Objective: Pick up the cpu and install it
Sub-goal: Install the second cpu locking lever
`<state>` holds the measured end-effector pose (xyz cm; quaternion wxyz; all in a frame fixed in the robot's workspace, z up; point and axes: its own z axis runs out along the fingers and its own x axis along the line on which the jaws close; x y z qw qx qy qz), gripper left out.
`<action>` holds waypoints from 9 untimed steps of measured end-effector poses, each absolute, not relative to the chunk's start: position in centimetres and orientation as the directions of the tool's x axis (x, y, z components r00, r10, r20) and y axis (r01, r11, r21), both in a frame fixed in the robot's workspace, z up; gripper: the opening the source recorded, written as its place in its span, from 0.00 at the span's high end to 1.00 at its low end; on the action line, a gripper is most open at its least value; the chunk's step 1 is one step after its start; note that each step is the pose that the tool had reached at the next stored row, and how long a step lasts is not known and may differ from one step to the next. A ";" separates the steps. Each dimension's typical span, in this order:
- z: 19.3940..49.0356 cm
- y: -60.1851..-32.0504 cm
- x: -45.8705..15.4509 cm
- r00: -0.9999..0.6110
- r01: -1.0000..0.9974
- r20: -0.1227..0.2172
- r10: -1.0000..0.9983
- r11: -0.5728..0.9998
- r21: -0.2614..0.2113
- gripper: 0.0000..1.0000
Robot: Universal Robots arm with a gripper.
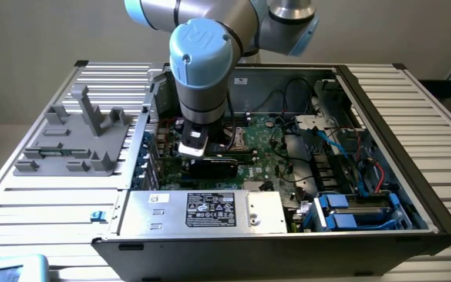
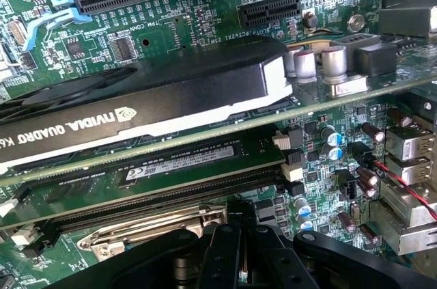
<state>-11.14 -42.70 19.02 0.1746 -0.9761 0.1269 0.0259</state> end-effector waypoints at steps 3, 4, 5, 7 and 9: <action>19.0 -42.8 -11.1 0.966 -0.257 -0.095 -0.239 -0.907 -0.334 0.89; 19.0 -42.9 -11.1 0.966 -0.257 -0.095 -0.239 -0.907 -0.334 0.89; 19.1 -42.9 -11.1 0.966 -0.257 -0.095 -0.239 -0.907 -0.334 0.89; 19.4 -42.9 -11.1 0.966 -0.257 -0.095 -0.239 -0.907 -0.335 0.89; 20.2 -42.9 -11.1 0.966 -0.257 -0.095 -0.239 -0.907 -0.334 0.89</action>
